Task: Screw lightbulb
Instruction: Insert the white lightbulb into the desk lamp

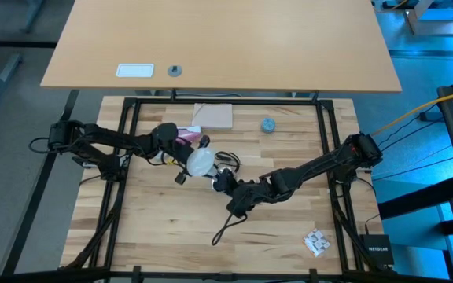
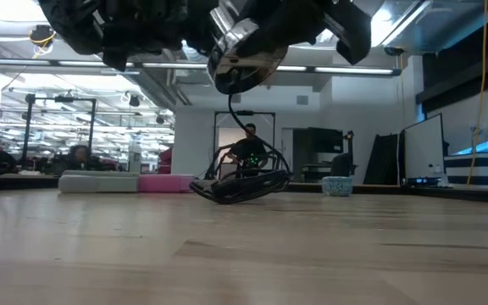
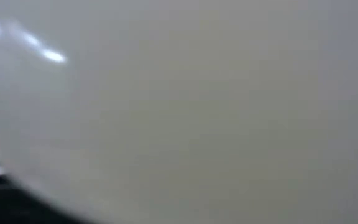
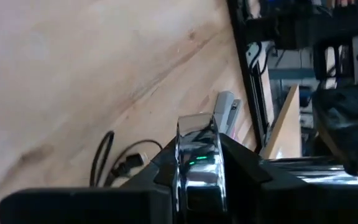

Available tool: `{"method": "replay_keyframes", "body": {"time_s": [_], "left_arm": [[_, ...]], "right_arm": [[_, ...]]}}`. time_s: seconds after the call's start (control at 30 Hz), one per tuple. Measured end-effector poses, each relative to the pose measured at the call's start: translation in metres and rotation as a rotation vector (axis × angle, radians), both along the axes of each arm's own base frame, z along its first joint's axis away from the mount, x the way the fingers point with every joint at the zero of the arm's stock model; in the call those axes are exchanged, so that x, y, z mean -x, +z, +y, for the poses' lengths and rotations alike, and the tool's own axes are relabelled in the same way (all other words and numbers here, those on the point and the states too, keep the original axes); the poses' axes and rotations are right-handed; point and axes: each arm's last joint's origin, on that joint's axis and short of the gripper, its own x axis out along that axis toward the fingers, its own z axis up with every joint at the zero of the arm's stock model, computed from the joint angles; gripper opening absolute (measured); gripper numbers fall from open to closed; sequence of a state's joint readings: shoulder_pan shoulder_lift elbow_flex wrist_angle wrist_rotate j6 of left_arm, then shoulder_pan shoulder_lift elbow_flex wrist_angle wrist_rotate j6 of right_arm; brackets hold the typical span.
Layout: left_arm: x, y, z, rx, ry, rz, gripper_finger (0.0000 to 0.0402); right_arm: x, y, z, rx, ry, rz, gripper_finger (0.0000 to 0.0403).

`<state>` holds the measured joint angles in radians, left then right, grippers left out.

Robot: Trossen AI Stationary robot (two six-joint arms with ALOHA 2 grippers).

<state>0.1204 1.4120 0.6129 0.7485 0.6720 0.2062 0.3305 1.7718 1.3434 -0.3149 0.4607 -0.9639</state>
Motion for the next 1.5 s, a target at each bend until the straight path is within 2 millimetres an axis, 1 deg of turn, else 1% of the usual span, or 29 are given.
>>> {"method": "replay_keyframes", "body": {"time_s": [0.13,0.3,0.43,0.63,0.77,0.93,1.1,1.2,1.33,1.5], "left_arm": [[0.0,-0.001,-0.001,-0.056,-0.031,-0.033,0.0153],[0.001,-0.001,-0.001,-0.103,-0.056,-0.063,0.0153],[0.001,-0.001,-0.002,-0.134,-0.064,-0.084,0.0153],[0.001,-0.002,-0.002,-0.134,-0.065,-0.081,0.0153],[0.001,-0.001,-0.002,-0.12,-0.05,-0.07,0.0153],[0.001,-0.002,0.001,-0.05,0.003,-0.02,0.0153],[0.001,-0.002,0.011,0.039,0.054,0.039,0.0153],[0.001,-0.003,0.016,0.101,0.092,0.074,0.0153],[0.002,-0.003,0.023,0.184,0.143,0.12,0.0153],[0.002,-0.006,0.031,0.282,0.227,0.19,0.0153]], "right_arm": [[0.002,-0.002,-0.001,0.122,0.08,0.055,0.0083],[0.002,-0.002,-0.002,0.246,0.14,0.086,0.0082],[0.002,-0.002,-0.002,0.285,0.16,0.097,0.0082],[0.002,-0.002,-0.002,0.251,0.195,0.095,0.0082],[0.0,-0.001,-0.001,0.19,0.168,0.062,0.0088],[-0.001,0.0,-0.001,0.092,0.139,0.033,0.0128],[-0.002,0.0,-0.001,0.006,0.065,0.006,0.0179],[-0.002,0.0,-0.001,-0.013,0.048,-0.003,0.0201],[-0.002,0.001,-0.001,-0.017,0.051,-0.009,0.0211],[-0.002,0.002,0.0,-0.024,0.06,-0.012,0.0206]]}}
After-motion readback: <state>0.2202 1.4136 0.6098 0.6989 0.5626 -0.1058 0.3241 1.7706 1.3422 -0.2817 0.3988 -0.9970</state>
